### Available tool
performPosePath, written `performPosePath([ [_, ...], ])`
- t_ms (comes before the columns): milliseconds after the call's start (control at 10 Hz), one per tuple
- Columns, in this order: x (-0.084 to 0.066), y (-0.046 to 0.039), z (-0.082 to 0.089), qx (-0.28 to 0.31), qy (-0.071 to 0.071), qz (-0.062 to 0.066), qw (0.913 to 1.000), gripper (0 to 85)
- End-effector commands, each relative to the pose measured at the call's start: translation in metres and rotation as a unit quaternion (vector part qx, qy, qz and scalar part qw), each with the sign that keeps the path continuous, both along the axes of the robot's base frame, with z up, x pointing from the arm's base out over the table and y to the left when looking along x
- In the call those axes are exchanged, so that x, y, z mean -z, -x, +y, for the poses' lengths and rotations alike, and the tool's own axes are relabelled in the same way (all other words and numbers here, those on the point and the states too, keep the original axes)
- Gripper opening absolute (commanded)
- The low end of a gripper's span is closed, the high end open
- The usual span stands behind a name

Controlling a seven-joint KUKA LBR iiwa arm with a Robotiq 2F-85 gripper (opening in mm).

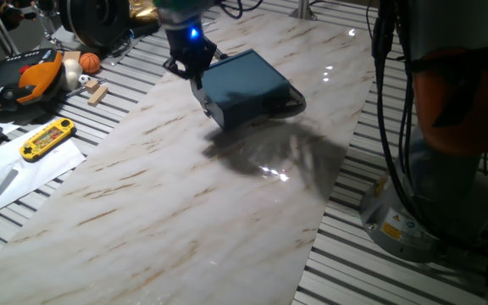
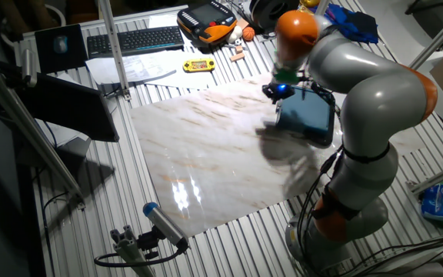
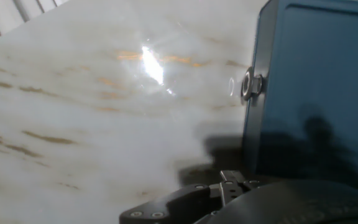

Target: Take something out of a drawer

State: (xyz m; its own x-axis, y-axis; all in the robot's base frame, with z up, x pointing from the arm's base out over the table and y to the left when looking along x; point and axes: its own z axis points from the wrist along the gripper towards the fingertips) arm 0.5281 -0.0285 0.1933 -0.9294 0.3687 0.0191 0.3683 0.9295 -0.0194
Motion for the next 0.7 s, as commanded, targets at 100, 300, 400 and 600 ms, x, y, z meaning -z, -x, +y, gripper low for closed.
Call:
performPosePath([
  [100,0.003,-0.0014,-0.006,-0.007,0.008,-0.009,0.9999,0.0],
  [300,0.012,-0.0025,-0.008,-0.008,0.016,-0.022,0.9996,0.0],
  [400,0.017,-0.0061,-0.011,-0.012,0.021,-0.024,0.9994,0.0],
  [600,0.026,-0.0098,-0.021,-0.016,0.011,-0.026,0.9995,0.0],
])
